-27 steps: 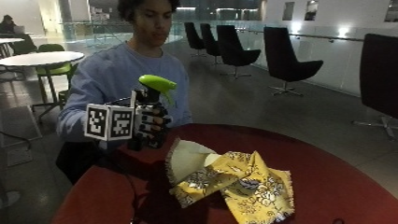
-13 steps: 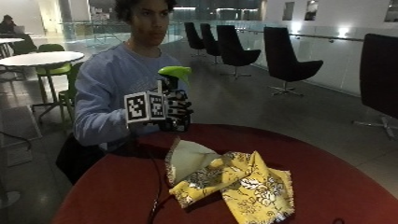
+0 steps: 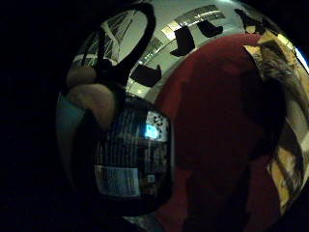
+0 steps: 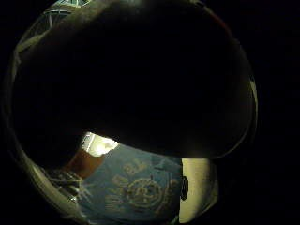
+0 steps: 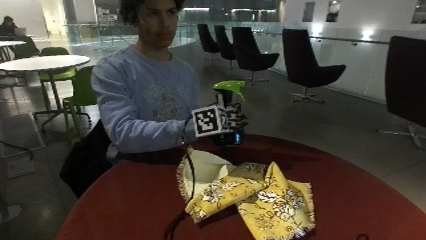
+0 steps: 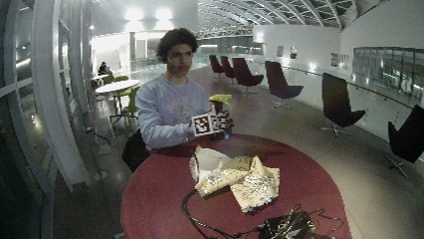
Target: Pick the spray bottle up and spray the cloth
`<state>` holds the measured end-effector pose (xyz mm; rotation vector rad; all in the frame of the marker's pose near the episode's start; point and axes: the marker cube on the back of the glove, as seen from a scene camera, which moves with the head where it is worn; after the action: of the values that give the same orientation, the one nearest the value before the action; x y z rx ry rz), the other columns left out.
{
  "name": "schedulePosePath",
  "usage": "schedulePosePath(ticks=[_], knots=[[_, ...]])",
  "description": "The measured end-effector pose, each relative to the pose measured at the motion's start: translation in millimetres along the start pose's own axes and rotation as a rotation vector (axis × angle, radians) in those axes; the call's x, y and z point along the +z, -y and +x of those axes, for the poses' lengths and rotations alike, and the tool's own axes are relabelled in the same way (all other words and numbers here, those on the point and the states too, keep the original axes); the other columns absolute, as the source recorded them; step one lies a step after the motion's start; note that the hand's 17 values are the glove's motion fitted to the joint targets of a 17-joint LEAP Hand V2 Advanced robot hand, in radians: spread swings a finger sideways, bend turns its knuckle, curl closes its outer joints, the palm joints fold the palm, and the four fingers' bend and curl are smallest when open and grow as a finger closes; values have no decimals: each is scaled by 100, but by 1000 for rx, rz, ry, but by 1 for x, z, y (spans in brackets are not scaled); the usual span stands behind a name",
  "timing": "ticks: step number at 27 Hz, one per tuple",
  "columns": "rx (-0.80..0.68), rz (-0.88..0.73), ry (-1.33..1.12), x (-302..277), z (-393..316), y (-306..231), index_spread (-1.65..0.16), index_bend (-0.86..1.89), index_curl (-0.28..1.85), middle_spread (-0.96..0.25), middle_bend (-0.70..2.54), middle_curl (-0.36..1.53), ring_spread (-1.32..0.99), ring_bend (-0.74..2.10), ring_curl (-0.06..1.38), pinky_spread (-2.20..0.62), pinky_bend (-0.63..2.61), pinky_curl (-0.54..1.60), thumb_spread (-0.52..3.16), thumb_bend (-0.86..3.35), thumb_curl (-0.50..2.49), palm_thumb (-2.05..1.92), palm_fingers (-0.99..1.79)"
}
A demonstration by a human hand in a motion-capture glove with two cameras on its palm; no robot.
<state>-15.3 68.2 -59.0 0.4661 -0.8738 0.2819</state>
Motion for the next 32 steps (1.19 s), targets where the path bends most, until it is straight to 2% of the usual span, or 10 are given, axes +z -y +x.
schedulePosePath(ticks=[8, 13, 18, 24, 32], knots=[[36, 33, 6, 19, 31, 20, -23, 17, 42, -9, 22, 47, -4, 29, 37, 12, 16, 34, 81, -4, 64, 87, 108], [41, -9, 6, 21, 30, 14, -24, 17, 43, -9, 22, 47, -5, 29, 37, 10, 16, 33, 90, -5, 58, 80, 109], [25, 41, -3, 2, 17, 8, -27, 6, 39, -8, 22, 47, -5, 32, 38, 10, 19, 34, 95, -5, 53, 74, 97], [-11, 44, -123, -50, -5, -34, -29, 6, 34, -7, 24, 47, -5, 34, 39, 10, 20, 34, 98, -3, 49, 72, 91], [54, 29, -302, -116, 8, -117, -30, 11, 31, -6, 25, 46, -4, 33, 38, 12, 19, 34, 101, -3, 44, 70, 88]])
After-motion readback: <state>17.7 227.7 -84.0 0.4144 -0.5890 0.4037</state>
